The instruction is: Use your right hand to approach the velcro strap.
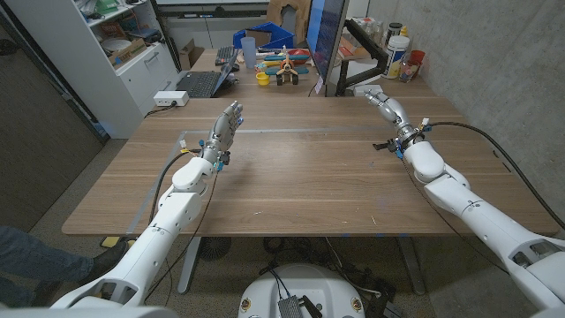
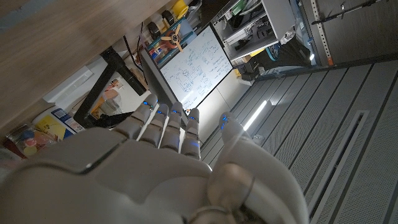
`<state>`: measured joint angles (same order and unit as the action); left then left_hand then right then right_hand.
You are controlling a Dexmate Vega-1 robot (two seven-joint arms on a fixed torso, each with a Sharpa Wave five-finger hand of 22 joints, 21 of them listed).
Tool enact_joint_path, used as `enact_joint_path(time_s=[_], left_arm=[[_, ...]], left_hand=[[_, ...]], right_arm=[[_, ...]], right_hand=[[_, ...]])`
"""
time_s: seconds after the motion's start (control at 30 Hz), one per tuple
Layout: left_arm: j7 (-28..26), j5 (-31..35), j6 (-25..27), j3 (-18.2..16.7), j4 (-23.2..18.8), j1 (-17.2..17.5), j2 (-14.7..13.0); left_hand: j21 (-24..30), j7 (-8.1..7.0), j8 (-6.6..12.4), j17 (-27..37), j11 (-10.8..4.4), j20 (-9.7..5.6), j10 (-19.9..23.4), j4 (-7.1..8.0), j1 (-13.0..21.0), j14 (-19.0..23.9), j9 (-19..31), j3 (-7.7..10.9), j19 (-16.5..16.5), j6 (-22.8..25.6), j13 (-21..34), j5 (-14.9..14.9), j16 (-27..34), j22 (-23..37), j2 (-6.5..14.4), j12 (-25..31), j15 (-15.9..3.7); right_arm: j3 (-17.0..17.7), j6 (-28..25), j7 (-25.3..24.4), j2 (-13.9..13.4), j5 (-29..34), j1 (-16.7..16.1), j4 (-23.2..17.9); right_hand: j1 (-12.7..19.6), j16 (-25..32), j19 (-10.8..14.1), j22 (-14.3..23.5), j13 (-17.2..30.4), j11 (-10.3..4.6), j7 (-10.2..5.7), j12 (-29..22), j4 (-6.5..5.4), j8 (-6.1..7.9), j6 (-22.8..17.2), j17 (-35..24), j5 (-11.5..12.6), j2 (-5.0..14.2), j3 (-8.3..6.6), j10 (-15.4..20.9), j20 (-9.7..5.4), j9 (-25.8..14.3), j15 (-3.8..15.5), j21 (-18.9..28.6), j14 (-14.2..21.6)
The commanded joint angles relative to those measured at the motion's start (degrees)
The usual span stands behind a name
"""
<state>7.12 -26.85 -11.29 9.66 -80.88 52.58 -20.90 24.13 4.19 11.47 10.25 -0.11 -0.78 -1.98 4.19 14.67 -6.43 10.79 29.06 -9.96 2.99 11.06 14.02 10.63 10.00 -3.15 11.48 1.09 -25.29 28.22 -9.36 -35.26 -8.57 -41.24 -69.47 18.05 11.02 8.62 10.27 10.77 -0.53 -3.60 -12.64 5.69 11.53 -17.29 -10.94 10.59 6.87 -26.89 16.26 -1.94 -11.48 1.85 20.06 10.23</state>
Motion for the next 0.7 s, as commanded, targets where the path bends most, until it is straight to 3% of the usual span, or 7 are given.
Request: enact_joint_path(time_s=[0.03,0.7], left_arm=[[0.02,0.0,-0.16,0.09,-0.13,-0.02,-0.11],[-0.7,0.07,0.23,0.07,-0.56,0.39,-0.17]], left_hand=[[-0.33,0.06,0.27,0.28,-0.06,0.3,-0.3,0.04,0.38,-0.21,0.12,-0.38,-4.13,0.25,0.09,0.17,0.28,0.12,0.56,0.37,0.0],[-0.8,-0.04,0.26,0.28,-0.1,0.38,-0.29,0.02,0.42,-0.24,0.13,-0.6,-3.91,0.45,0.09,0.13,0.27,0.14,0.66,0.37,0.0]], right_arm=[[-0.4,-1.47,-2.52,-1.23,3.44,0.09,-0.86],[-1.1,-2.66,-6.67,-2.58,8.72,0.42,-1.09]], right_hand=[[0.03,-0.1,-0.21,0.09,0.3,-0.35,-0.55,-0.33,0.31,0.01,-0.14,0.05,-0.16,-0.73,-0.25,0.43,-0.49,-0.07,0.33,-0.17,-0.02],[-0.15,-0.17,-0.59,0.1,0.31,-0.37,-1.21,-0.22,0.35,-0.29,0.7,0.06,-0.28,-0.77,-0.3,0.15,-0.78,-0.06,0.64,-0.72,-0.32]])
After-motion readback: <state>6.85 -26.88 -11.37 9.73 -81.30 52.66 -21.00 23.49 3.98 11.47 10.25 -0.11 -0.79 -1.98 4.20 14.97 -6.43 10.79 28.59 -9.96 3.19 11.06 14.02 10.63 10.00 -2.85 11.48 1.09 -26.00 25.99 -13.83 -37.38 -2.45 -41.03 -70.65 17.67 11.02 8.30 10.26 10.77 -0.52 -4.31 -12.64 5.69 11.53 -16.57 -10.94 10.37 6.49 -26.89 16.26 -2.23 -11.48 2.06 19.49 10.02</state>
